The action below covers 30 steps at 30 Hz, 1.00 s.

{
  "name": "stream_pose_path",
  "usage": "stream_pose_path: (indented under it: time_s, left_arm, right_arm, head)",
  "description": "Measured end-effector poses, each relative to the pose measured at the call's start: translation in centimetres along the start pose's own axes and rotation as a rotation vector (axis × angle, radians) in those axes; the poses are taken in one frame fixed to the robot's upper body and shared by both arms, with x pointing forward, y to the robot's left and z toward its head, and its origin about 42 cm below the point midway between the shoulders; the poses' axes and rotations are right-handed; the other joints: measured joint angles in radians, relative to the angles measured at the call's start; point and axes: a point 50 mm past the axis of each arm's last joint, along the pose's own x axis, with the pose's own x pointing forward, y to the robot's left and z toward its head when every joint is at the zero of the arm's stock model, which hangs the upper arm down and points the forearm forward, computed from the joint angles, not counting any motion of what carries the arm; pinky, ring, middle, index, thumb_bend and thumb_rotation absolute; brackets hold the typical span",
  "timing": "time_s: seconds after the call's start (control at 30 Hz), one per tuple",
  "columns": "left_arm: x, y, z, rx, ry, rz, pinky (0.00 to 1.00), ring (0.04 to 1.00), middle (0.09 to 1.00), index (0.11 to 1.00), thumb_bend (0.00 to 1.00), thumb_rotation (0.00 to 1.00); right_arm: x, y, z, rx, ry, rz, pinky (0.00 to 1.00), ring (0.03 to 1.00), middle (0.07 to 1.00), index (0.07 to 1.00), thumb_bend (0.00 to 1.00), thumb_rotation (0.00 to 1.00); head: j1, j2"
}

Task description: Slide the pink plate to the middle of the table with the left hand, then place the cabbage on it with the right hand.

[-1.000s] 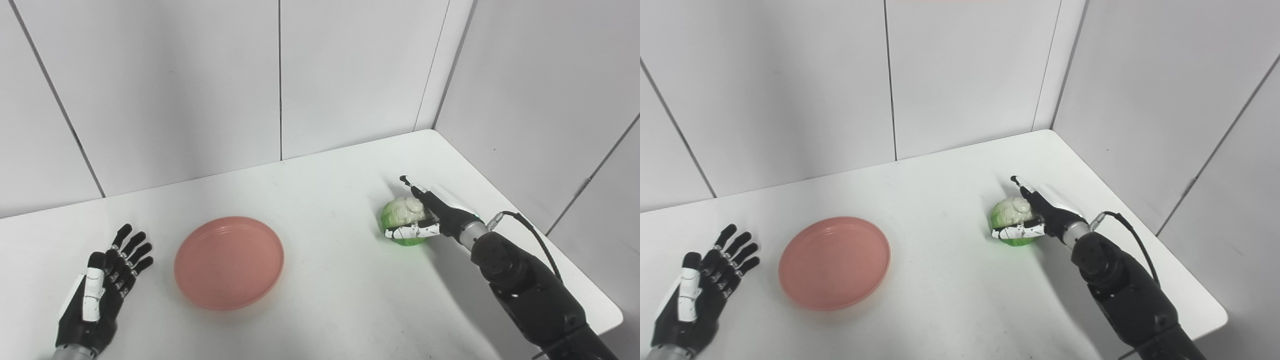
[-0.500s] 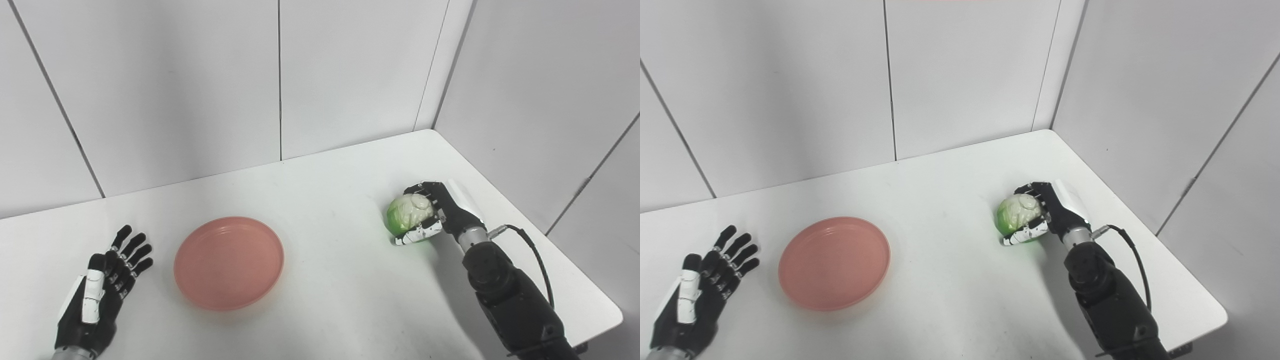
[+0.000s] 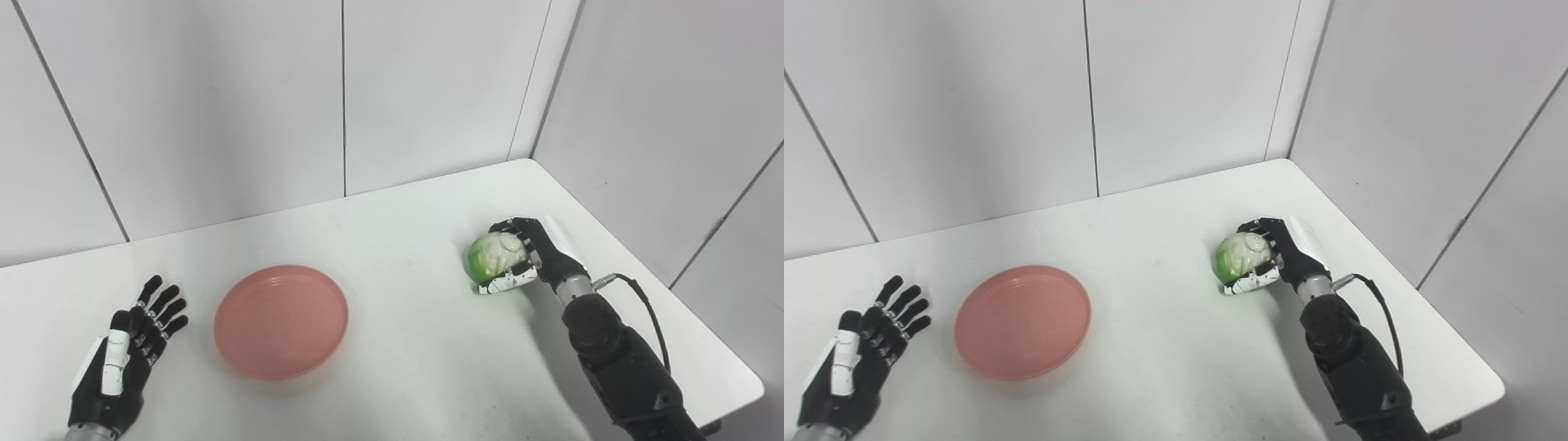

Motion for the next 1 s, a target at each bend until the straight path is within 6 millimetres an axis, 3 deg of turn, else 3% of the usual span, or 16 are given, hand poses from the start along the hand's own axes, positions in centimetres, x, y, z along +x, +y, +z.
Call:
stream_pose_path:
  time_s: [0.27,0.6,0.77,1.0]
  left_arm:
    - [0.1,-0.6,0.0,0.001,0.001,0.016,0.90,0.925,0.931,0.948,0.87,0.97]
    - [0.7,-2.7,0.1,0.012,0.012,0.039,0.90,0.936,0.943,0.956,0.87,1.00]
    - [0.8,-3.4,0.3,0.026,0.013,0.055,0.91,0.940,0.949,0.960,0.84,1.00]
    - [1.2,-5.4,0.3,0.011,0.011,0.063,0.95,0.961,0.972,0.979,0.81,1.00]
  right_arm:
    - [0.2,-0.4,1.4,-0.014,-0.050,-0.008,0.40,0.421,0.480,0.511,0.52,0.00]
    - [1.4,-1.9,7.2,0.011,-0.236,0.035,0.42,0.436,0.483,0.497,0.52,0.00]
    - [1.7,-1.1,9.6,0.003,-0.294,0.099,0.36,0.410,0.479,0.524,0.52,0.00]
    - [2.6,1.3,13.8,0.037,-0.388,0.204,0.38,0.424,0.474,0.511,0.52,0.00]
  head:
    - [0.035,0.002]
    - [0.149,0.003]
    - [0.213,0.006]
    - [0.287,0.005]
